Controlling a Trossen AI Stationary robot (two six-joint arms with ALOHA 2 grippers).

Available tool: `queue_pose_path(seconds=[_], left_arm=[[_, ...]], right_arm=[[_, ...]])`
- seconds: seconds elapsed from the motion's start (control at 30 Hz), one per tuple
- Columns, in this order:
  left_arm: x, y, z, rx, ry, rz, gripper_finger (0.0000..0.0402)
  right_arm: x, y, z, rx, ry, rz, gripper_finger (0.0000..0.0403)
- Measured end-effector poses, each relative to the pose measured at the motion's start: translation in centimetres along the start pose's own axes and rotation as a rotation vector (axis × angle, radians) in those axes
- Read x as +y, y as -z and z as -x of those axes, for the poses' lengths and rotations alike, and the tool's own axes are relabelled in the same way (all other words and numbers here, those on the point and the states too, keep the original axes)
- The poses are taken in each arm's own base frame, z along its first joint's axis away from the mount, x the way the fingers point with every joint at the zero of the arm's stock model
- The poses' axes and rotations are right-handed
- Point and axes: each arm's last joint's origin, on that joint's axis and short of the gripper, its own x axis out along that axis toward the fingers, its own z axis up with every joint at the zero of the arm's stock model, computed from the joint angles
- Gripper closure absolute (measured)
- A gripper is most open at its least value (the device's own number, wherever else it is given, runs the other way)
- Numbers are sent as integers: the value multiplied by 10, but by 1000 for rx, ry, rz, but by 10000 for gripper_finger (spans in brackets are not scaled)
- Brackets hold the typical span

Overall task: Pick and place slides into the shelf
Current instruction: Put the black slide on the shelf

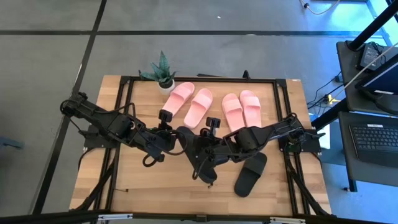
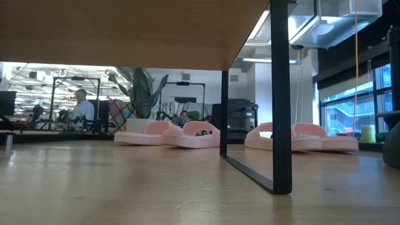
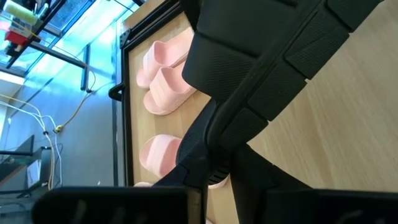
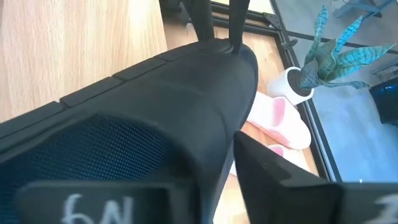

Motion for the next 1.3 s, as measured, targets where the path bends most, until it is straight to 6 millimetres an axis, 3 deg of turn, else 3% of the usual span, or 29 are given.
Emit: queue_pose_path(seconds=[0.27,0.47,0.8,1.1,1.3], left_arm=[[0,1,0,7,-1,-3,366],[0,2,0,16,-9,-4,369],[5,4,7,11,-71,-35,370],[12,10,51,-143,-170,-51,370],[-4,25,65,-269,-270,-83,370]], right_arm=[[-4,0,6,-10,20,12,187],[-18,-2,38,-68,10,-67,131],[-32,2,90,-160,-51,-121,121],[-28,6,99,-182,13,-99,121],[-29,6,100,-187,32,-98,121]])
